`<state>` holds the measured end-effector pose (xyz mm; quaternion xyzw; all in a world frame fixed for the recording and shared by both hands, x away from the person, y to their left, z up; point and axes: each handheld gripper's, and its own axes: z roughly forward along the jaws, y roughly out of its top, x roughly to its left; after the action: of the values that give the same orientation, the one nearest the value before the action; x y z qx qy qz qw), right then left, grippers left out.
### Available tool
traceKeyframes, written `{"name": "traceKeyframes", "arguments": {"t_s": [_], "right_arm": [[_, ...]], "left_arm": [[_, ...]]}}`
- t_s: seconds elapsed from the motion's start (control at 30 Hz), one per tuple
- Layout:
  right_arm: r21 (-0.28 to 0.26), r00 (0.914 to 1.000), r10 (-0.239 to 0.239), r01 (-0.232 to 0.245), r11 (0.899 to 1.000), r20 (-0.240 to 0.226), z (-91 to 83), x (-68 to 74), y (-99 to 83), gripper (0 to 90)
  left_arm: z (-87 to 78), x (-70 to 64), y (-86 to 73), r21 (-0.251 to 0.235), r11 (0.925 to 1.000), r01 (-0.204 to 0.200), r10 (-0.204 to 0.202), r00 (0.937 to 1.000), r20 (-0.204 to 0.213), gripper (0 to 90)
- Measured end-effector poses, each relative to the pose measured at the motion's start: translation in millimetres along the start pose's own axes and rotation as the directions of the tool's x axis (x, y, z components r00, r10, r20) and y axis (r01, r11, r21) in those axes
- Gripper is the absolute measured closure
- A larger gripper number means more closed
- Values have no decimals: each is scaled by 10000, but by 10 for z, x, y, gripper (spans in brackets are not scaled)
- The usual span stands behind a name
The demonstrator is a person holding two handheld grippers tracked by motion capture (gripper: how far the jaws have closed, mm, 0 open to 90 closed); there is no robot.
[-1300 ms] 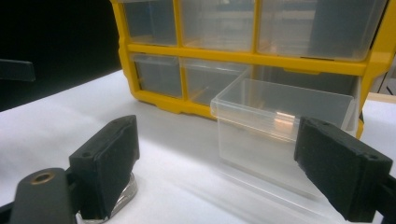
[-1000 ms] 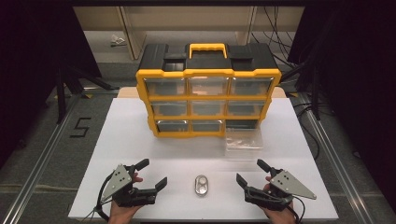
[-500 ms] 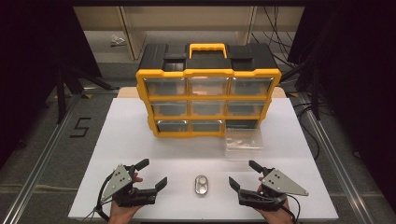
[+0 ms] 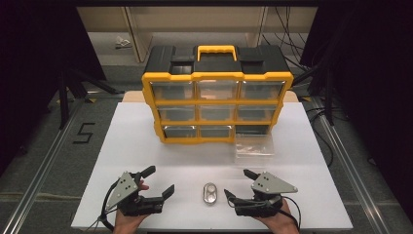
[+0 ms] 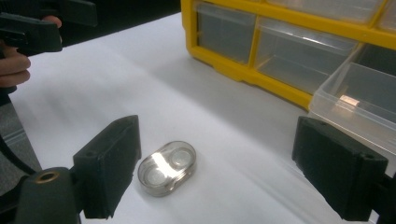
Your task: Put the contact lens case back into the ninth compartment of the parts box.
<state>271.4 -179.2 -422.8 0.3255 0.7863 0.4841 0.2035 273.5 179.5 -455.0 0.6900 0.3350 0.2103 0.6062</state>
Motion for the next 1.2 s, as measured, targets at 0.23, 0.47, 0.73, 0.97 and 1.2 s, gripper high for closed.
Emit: {"name": "traceKeyframes", "arguments": {"t_s": [0.23, 0.47, 0.73, 0.97, 1.2], "right_arm": [[793, 9996, -30, 52, 9968, -267, 111, 46, 46, 163], [1439, 9986, -229, 296, 9891, -475, 253, 116, 42, 156], [2219, 9956, -363, 548, 9735, -865, 430, 184, 29, 166], [2700, 9950, -349, 590, 9611, -932, 547, 218, 10, 168], [3224, 9948, -337, 631, 9445, -960, 668, 240, -33, 171]], "left_arm": [[-2, 3, 1, -41, 10000, 4, -4, 10000, 3, 98], [-10, 0, 2, -111, 9999, -47, 46, 10000, -34, 101], [-10, -1, 0, -93, 9999, -72, 71, 9999, -83, 103], [-8, 0, 0, -78, 9999, -89, 88, 9999, -110, 103], [-6, -2, -2, -66, 9999, -96, 95, 9999, -136, 104]]}}
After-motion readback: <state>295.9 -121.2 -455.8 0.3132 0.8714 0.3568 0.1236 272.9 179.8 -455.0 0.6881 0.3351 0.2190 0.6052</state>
